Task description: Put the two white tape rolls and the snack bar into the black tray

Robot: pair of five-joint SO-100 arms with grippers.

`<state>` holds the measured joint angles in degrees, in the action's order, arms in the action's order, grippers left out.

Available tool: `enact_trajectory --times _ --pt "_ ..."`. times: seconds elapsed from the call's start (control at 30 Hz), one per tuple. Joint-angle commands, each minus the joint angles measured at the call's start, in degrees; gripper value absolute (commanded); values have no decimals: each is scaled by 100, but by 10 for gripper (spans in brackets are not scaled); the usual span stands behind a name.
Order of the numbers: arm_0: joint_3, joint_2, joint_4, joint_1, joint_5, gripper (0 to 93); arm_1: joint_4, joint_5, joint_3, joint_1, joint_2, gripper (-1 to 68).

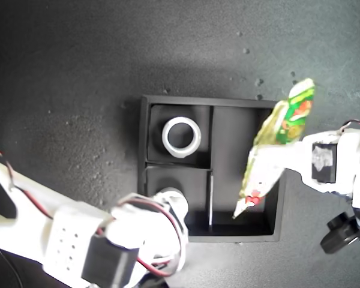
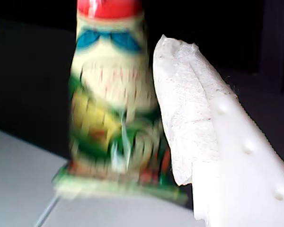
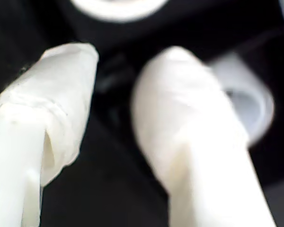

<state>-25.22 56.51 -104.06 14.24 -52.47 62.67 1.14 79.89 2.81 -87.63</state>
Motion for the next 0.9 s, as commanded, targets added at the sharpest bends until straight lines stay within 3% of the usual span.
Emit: enact_trajectory --times 0.0,0.13,0.23,0.4,0.6,0.87 --pt "-2145 2443 -62 -659 -316 1 88 422 -123 53 -114 322" --pt "-5555 4887 1318 -1415 -457 1 360 1608 -1143 97 -114 -3" --pt "-8235 6583 2769 -1749 -545 1 923 3542 -2136 -18 -123 -3" --pt "-10986 8464 3999 -1793 -940 1 1995 6469 -2268 -141 -773 -5" --pt "-13447 10995 4711 -1564 -1547 1 1292 7383 1459 -396 -4025 -6" --pt "-14933 12665 4562 -1371 -1819 1 492 7523 6434 -923 -7813 -7"
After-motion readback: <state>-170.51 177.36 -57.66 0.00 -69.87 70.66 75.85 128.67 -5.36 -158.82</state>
